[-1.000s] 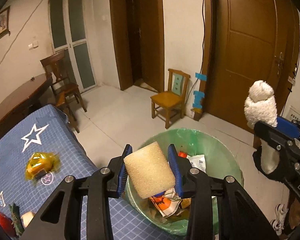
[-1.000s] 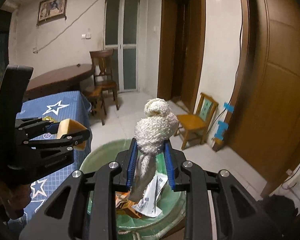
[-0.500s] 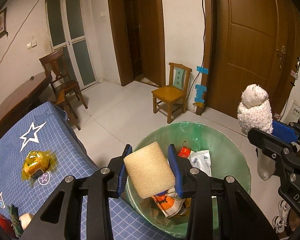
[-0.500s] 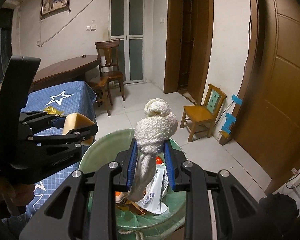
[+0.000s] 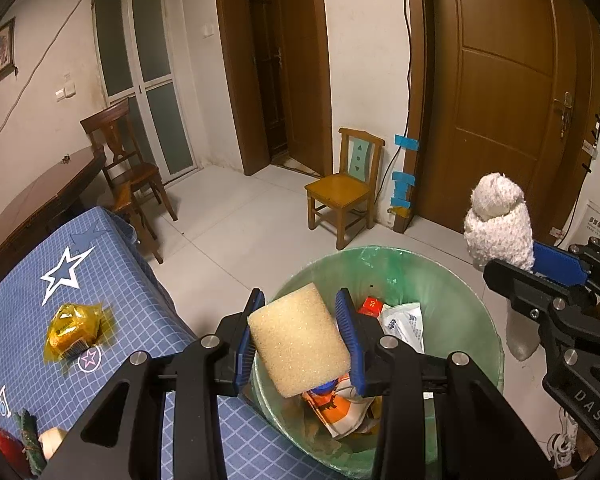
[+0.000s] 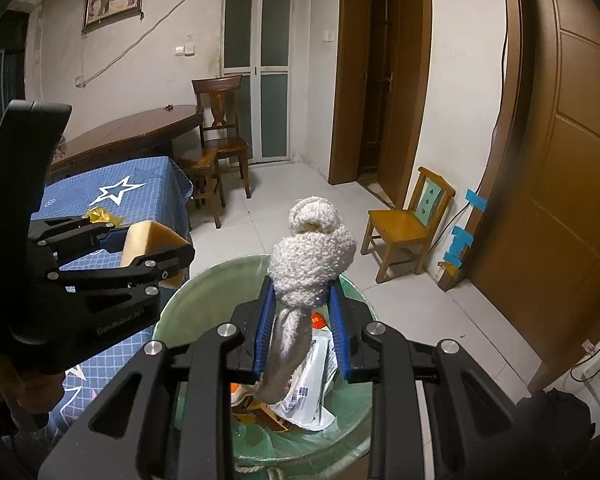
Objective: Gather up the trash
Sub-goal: 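Carry the white towel and tan sponge block over the green bin, then open both grippers to drop the towel and sponge into the bin, then move both open tools back over the table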
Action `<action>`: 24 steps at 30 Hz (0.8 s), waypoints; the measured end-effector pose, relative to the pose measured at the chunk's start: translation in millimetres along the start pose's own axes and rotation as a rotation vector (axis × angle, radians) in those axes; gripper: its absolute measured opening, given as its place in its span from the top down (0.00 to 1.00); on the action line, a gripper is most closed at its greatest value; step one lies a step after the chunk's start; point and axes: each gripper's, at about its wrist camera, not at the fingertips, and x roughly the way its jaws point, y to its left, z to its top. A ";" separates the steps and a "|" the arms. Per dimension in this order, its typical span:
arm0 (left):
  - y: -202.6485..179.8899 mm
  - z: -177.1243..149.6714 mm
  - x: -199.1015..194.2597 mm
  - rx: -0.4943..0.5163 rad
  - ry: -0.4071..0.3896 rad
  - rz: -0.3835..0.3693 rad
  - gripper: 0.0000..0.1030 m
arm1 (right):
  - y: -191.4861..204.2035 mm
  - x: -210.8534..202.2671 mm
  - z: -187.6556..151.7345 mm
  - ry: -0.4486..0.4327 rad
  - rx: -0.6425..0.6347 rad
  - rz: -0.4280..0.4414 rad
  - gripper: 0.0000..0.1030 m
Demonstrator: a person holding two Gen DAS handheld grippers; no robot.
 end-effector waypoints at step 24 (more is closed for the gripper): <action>43.4 -18.0 -52.3 -0.093 -0.088 0.102 0.36 | 23.0 -10.9 2.5 -0.041 -0.038 0.051 0.56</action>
